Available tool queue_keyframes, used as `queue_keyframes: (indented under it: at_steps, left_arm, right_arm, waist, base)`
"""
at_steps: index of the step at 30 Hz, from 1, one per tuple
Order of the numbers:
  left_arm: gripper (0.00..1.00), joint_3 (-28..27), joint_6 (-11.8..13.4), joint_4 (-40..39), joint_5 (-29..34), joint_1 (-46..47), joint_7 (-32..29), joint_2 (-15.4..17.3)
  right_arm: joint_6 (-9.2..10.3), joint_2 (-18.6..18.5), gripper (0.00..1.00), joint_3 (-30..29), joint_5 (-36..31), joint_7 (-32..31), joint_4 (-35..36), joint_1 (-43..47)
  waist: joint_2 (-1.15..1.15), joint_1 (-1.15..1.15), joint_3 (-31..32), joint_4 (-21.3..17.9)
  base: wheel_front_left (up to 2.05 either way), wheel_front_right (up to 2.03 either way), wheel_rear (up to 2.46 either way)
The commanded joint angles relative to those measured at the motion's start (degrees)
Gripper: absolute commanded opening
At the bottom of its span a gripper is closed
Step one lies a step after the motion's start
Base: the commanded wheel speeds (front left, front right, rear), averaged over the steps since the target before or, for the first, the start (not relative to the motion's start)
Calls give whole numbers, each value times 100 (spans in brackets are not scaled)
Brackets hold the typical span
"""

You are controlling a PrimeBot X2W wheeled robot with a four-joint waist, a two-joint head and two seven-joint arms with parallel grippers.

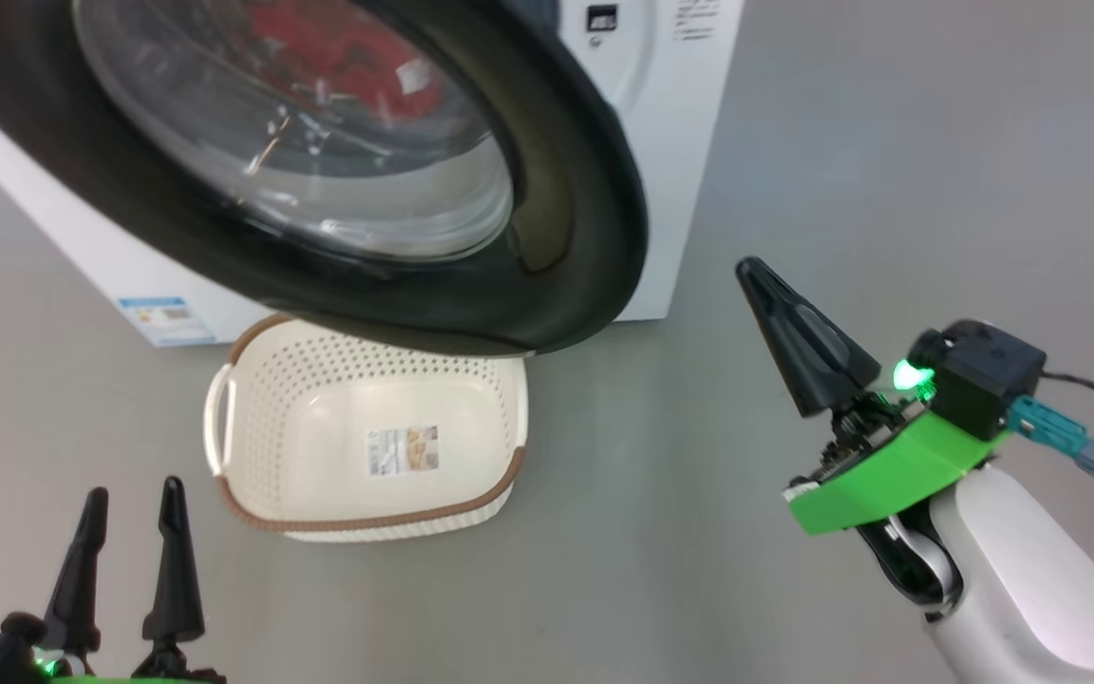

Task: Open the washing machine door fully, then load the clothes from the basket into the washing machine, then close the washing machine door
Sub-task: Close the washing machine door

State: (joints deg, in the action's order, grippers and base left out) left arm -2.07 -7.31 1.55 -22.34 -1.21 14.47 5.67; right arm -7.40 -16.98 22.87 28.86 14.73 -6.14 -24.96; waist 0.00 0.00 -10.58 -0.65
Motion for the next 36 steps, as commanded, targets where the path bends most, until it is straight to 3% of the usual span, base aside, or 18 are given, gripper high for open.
queue_keyframes:
  at_steps: [1, 18, 36]
  left_arm:
    - [100, -179, -17, -160, -34, 225, 52, 125]
    - [100, -40, -17, -128, -147, 566, 52, 77]
    - [100, 22, -17, -161, -195, 718, 52, 60]
  right_arm:
    - [-9, -30, 0, 153, -22, 27, 115, -140]
    - [-9, -537, 0, 1312, 213, 27, -711, -1477]
    - [-9, -815, 0, 885, 289, 27, -1055, -2046]
  waist:
    - [0, 0, -202, 218]
    - [0, 0, -730, 835]
    - [0, 0, -1096, 1054]
  base:
    - [0, 0, 0]
    - [0, 0, 0]
    - [0, 0, 0]
